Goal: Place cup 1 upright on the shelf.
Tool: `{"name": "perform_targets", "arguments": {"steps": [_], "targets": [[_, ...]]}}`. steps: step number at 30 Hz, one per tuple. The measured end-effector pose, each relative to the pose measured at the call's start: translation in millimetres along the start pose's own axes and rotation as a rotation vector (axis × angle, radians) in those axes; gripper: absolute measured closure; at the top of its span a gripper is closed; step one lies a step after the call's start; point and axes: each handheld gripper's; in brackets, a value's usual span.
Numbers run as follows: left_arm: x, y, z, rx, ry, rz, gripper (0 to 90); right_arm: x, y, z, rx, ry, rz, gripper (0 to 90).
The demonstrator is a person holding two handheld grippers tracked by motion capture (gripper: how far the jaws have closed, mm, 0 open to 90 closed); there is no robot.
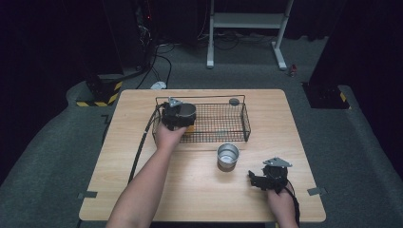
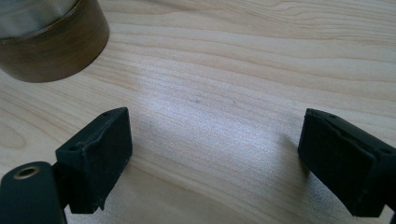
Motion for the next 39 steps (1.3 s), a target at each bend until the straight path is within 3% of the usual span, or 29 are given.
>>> {"name": "perform_targets", "arguments": {"steps": [4,22,39], "targets": [[-2.0,-3.4,1.9,-0.013,0.015,-0.008,13.6,0.2,0.5,0.2,-0.006,0.002,0.000,10.1],[5.1,-7.1,13.3,-0.069,-0.010,-0.031,13.5,0.8,1.1,0.6,-0.005,0.004,-0.002,10.1],[8.7,-7.1,18.2,-0.077,-0.001,-0.049,13.2,0.8,1.1,0.7,-0.005,0.004,-0.002,10.1]]}}
Point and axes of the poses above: each handheld gripper's, and its own axes: x roughly backward along the jaws, z roughly out of its underside, y roughly to its left, and after that the axes turned 5 degrees about -x, right-handed
